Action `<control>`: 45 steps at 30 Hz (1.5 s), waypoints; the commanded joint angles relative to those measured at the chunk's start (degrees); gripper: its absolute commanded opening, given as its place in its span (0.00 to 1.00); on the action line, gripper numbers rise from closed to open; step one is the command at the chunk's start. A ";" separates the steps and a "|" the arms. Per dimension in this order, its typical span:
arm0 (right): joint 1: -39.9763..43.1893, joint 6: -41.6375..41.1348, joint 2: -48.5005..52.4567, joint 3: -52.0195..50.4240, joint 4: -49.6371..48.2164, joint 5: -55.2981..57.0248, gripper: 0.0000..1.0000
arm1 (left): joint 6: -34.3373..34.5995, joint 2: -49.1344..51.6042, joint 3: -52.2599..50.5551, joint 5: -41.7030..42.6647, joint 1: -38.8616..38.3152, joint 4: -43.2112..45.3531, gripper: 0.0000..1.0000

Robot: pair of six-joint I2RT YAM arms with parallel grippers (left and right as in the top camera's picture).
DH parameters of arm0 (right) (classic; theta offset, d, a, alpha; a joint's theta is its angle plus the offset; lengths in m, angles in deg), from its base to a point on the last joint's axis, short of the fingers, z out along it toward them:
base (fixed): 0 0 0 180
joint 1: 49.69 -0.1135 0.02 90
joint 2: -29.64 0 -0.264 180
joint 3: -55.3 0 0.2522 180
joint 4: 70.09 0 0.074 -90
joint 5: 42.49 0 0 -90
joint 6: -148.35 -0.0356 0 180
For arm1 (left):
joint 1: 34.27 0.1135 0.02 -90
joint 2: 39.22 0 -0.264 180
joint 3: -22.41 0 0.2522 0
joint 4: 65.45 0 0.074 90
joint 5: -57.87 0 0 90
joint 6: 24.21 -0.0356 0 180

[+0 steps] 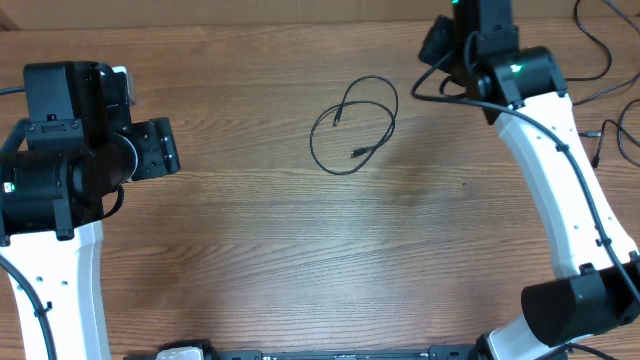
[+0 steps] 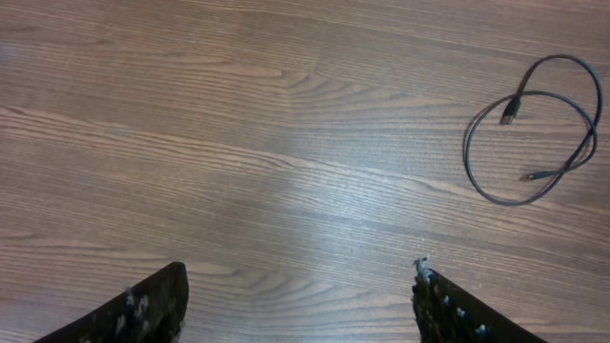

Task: Untangle cables

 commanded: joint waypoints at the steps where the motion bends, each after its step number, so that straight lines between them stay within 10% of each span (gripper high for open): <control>1: -0.07 -0.59 3.04 1.01 0.52 -5.51 0.45 | -0.57 -0.24 1.16 1.18 -0.26 0.13 0.75; 5: -2.36 -5.64 7.06 1.01 2.62 -6.64 0.74 | -0.59 -0.24 1.16 3.04 -0.28 -0.04 0.74; 20: -6.75 -16.41 23.45 0.98 17.66 -6.62 0.69 | -0.61 -0.24 1.14 3.61 -0.26 -0.17 0.74; 30: -7.80 -18.34 24.92 1.05 18.01 -7.78 0.93 | -0.59 -0.22 1.09 3.65 -0.26 0.02 0.72; 45: -5.75 -23.39 24.94 1.11 17.03 -11.41 0.95 | -0.61 0.92 1.05 4.22 -0.28 0.44 0.72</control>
